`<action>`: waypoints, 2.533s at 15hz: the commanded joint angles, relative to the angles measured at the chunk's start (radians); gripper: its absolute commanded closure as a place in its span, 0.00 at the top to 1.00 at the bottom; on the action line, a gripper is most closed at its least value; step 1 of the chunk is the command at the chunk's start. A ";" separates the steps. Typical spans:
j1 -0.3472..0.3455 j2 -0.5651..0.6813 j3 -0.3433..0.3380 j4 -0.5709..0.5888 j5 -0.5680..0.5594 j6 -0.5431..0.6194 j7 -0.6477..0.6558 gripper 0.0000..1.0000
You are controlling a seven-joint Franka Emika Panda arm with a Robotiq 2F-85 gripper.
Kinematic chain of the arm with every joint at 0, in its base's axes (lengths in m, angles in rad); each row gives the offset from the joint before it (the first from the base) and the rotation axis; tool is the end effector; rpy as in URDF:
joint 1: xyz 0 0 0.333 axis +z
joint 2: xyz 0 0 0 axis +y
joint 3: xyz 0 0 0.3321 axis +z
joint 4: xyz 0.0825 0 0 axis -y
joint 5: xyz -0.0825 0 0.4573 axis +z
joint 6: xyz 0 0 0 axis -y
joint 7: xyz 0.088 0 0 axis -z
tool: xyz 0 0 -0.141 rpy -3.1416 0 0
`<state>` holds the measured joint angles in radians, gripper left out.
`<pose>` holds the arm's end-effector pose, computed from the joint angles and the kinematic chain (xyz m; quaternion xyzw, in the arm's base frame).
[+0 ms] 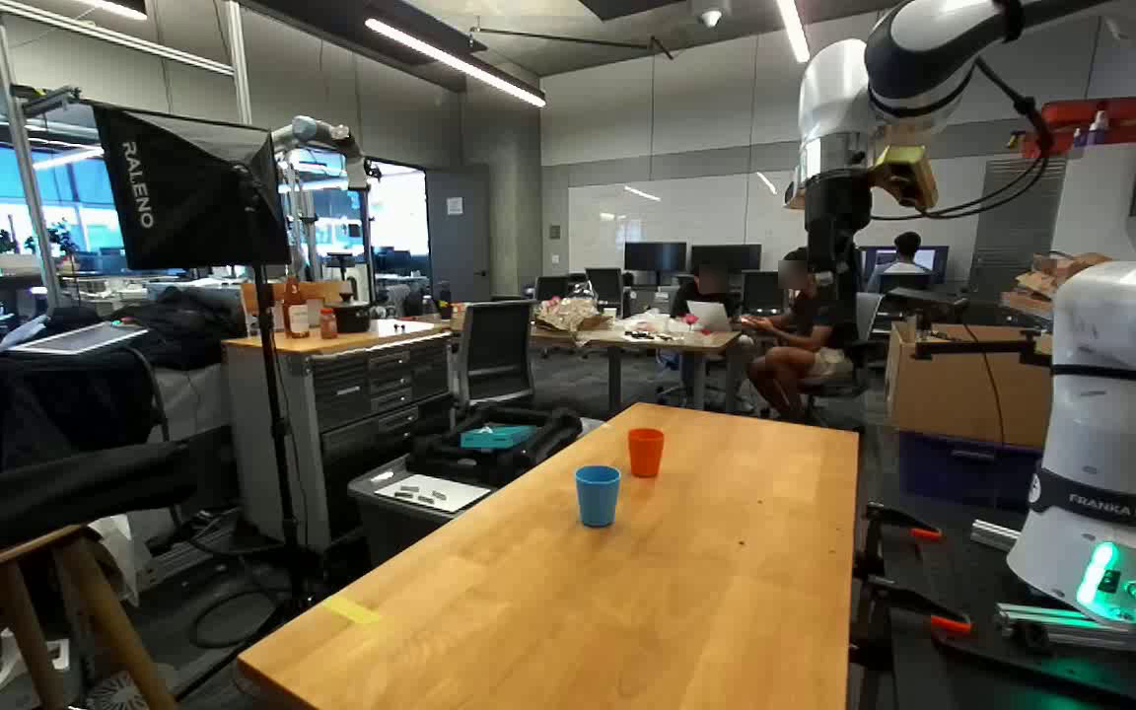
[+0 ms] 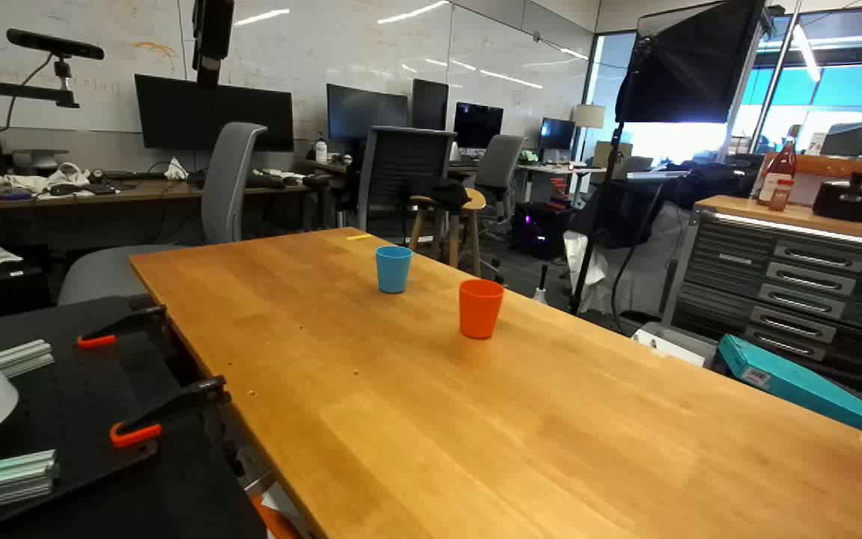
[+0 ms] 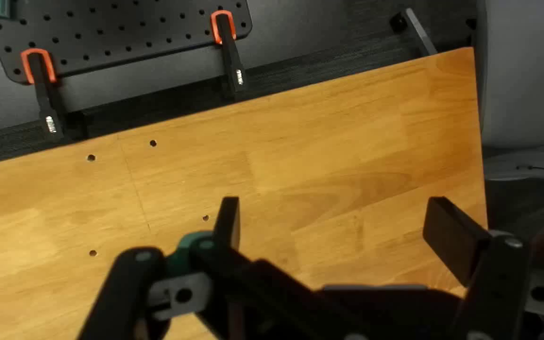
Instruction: Put the blue cup into the orange cup
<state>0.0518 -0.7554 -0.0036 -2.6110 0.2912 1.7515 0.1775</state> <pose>0.3666 0.0531 0.4377 -0.9837 0.0967 0.0673 0.1356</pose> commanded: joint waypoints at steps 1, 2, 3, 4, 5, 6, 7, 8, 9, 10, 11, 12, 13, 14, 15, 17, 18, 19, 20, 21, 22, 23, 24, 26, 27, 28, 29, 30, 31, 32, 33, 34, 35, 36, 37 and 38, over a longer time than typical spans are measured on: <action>-0.022 0.001 0.017 0.004 0.010 -0.005 -0.011 1.00; -0.022 0.000 0.017 0.006 0.010 -0.005 -0.011 1.00; -0.022 -0.001 0.017 0.007 0.010 -0.005 -0.011 1.00; -0.022 -0.001 0.017 0.007 0.010 -0.005 -0.011 1.00; -0.022 -0.001 0.017 0.007 0.010 -0.005 -0.011 1.00; -0.022 -0.001 0.017 0.007 0.010 -0.005 -0.011 1.00; -0.022 -0.001 0.017 0.007 0.010 -0.005 -0.011 1.00; -0.019 0.030 0.012 0.023 0.021 0.025 -0.022 1.00; -0.017 0.075 0.004 0.055 0.028 0.024 -0.027 1.00; -0.015 0.142 -0.008 0.094 0.059 0.069 -0.031 1.00; -0.013 0.204 -0.011 0.127 0.080 0.116 -0.031 1.00; -0.008 0.258 -0.009 0.153 0.105 0.174 -0.029 1.00; -0.003 0.303 -0.008 0.181 0.125 0.209 -0.026 1.00; 0.002 0.356 -0.006 0.206 0.150 0.252 -0.022 1.00; 0.006 0.415 -0.003 0.243 0.171 0.285 -0.018 1.00; 0.010 0.538 0.009 0.330 0.178 0.314 -0.004 1.00; 0.008 0.600 0.014 0.378 0.172 0.319 0.005 1.00; 0.009 0.662 0.019 0.425 0.168 0.321 0.006 1.00; 0.006 0.723 0.027 0.484 0.134 0.286 0.019 1.00; 0.006 0.785 0.035 0.542 0.101 0.264 0.024 1.00; 0.009 0.842 0.044 0.590 0.078 0.247 0.028 1.00; 0.010 0.893 0.050 0.640 0.042 0.244 0.028 1.00; 0.015 0.939 0.057 0.689 -0.013 0.247 0.032 1.00; 0.034 1.030 0.061 0.792 -0.141 0.276 0.026 1.00; 0.045 1.073 0.062 0.844 -0.188 0.274 0.028 1.00; 0.057 1.108 0.059 0.889 -0.235 0.279 0.029 1.00; 0.065 1.140 0.058 0.923 -0.259 0.281 0.025 1.00; 0.067 1.166 0.059 0.940 -0.256 0.304 0.016 1.00; 0.069 1.191 0.062 0.948 -0.249 0.331 0.010 1.00; 0.071 1.213 0.063 0.948 -0.240 0.349 0.013 1.00; 0.074 1.232 0.062 0.944 -0.236 0.365 0.014 1.00; 0.076 1.251 0.062 0.932 -0.233 0.383 0.013 1.00; 0.078 1.266 0.061 0.925 -0.233 0.397 0.013 1.00; 0.079 1.284 0.060 0.919 -0.232 0.409 0.014 1.00; 0.080 1.299 0.059 0.917 -0.232 0.418 0.015 1.00; 0.080 1.311 0.057 0.909 -0.233 0.430 0.015 1.00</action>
<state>0.1258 0.5065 0.0568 -1.7206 0.0622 2.1496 0.1834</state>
